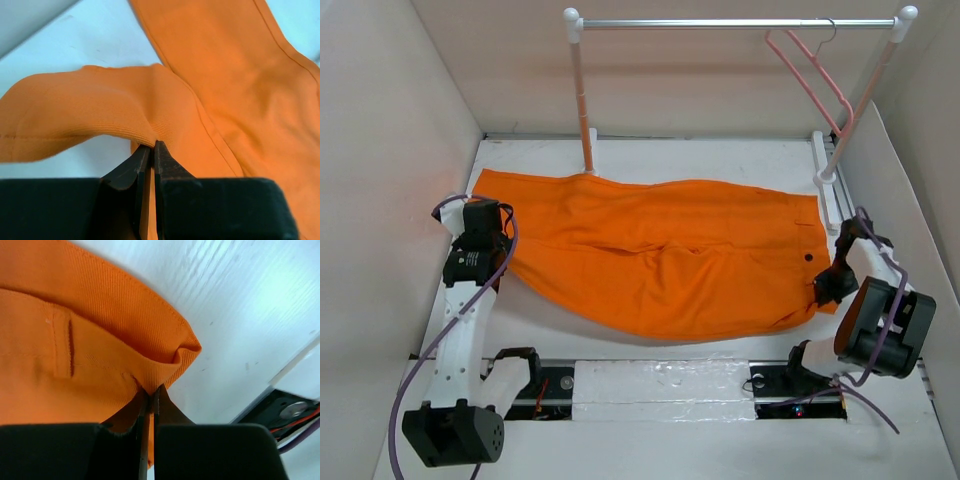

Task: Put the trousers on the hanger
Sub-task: Fold the trousers at the center of the board.

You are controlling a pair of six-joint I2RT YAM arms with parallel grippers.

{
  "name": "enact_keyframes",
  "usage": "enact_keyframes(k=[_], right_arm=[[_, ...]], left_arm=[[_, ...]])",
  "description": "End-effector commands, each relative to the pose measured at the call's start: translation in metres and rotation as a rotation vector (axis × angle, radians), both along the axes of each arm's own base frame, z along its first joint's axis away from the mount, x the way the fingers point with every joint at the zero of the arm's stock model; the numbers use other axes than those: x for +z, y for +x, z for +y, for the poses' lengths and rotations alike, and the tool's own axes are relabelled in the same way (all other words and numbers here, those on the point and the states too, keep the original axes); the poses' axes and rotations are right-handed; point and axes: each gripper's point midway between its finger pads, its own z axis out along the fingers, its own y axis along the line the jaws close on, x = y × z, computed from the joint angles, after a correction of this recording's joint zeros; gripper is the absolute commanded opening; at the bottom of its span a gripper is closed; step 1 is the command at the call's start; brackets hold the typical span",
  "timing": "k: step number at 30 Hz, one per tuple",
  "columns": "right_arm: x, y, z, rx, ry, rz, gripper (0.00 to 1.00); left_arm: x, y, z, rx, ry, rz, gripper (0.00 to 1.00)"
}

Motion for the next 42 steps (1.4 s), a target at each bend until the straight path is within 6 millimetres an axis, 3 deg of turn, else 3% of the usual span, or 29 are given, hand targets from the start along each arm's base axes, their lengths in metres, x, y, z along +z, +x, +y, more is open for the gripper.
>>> enact_keyframes(k=[1,5,10,11,12,13,15,17,18,19,20,22,23,24,25,26,27,28,29,30,31,32,35,37,38,40,41,42], right_arm=[[0.057,0.035,-0.041,0.069,-0.161,-0.154,0.00],[0.096,0.062,-0.053,0.205,-0.232,-0.254,0.00],[0.117,0.101,-0.060,0.298,-0.292,-0.366,0.00],[0.125,0.119,-0.056,0.324,-0.280,-0.421,0.00],[0.143,0.139,-0.052,0.350,-0.284,-0.492,0.00],[0.138,0.142,-0.053,0.350,-0.279,-0.486,0.00],[0.162,0.181,-0.051,0.387,-0.296,-0.574,0.00],[0.173,0.206,-0.048,0.415,-0.280,-0.621,0.00],[0.194,0.227,-0.048,0.429,-0.297,-0.682,0.00],[0.181,0.240,-0.051,0.437,-0.276,-0.659,0.00],[0.183,0.252,-0.051,0.447,-0.265,-0.678,0.00],[0.183,0.286,-0.053,0.467,-0.258,-0.724,0.00],[0.180,0.297,-0.048,0.484,-0.243,-0.736,0.00],[0.178,0.307,-0.049,0.492,-0.234,-0.748,0.00],[0.169,0.321,-0.052,0.495,-0.224,-0.743,0.00],[0.163,0.328,-0.047,0.514,-0.189,-0.753,0.02],[0.159,0.335,-0.044,0.527,-0.172,-0.767,0.26],[0.154,0.340,-0.040,0.546,-0.147,-0.775,0.39],[0.146,0.343,-0.033,0.572,-0.103,-0.781,0.49],[0.142,0.344,-0.031,0.586,-0.090,-0.785,0.62],[0.140,0.343,-0.033,0.587,-0.087,-0.795,0.65],[0.136,0.333,-0.029,0.593,-0.059,-0.803,0.67],[0.142,0.322,-0.031,0.590,-0.055,-0.870,0.69],[0.144,0.301,-0.025,0.598,-0.069,-0.864,0.69],[0.144,0.293,-0.025,0.598,-0.088,-0.860,0.68],[0.137,0.264,-0.018,0.602,-0.119,-0.832,0.65],[0.132,0.256,-0.012,0.607,-0.125,-0.827,0.60],[0.108,0.237,0.002,0.623,-0.104,-0.829,0.30]], left_arm=[[0.030,-0.005,0.029,0.135,0.115,-0.050,0.00],[0.038,-0.006,0.042,0.207,0.164,-0.046,0.00],[0.054,0.015,0.044,0.231,0.158,-0.065,0.00],[0.049,0.022,0.045,0.238,0.157,-0.037,0.00],[0.058,0.031,0.046,0.248,0.157,-0.050,0.00],[0.066,0.033,0.047,0.256,0.158,-0.073,0.00],[0.074,0.047,0.053,0.278,0.161,-0.108,0.00],[0.073,0.058,0.063,0.302,0.194,-0.093,0.00],[0.077,0.066,0.065,0.309,0.201,-0.103,0.00],[0.075,0.071,0.067,0.318,0.214,-0.092,0.00],[0.061,0.083,0.070,0.319,0.225,-0.042,0.00],[0.067,0.106,0.074,0.328,0.244,-0.068,0.00],[0.048,0.121,0.077,0.325,0.261,-0.015,0.00],[0.061,0.137,0.080,0.336,0.274,-0.048,0.00],[0.057,0.152,0.077,0.308,0.284,-0.035,0.00],[0.025,0.176,0.074,0.250,0.289,0.057,0.00],[0.040,0.188,0.069,0.230,0.292,0.087,0.00],[0.034,0.192,0.077,0.267,0.326,0.141,0.04],[0.001,0.205,0.075,0.232,0.323,0.237,0.27],[0.010,0.213,0.071,0.194,0.312,0.250,0.35],[0.005,0.215,0.070,0.197,0.305,0.268,0.45],[-0.003,0.215,0.070,0.191,0.302,0.297,0.64],[0.012,0.215,0.070,0.169,0.316,0.270,0.81],[0.016,0.212,0.065,0.144,0.296,0.257,0.82],[0.031,0.206,0.059,0.134,0.294,0.224,0.82],[0.014,0.195,0.036,0.055,0.269,0.231,0.80],[0.034,0.186,0.013,0.003,0.266,0.166,0.76],[0.001,0.166,-0.019,-0.095,0.245,0.190,0.74]])
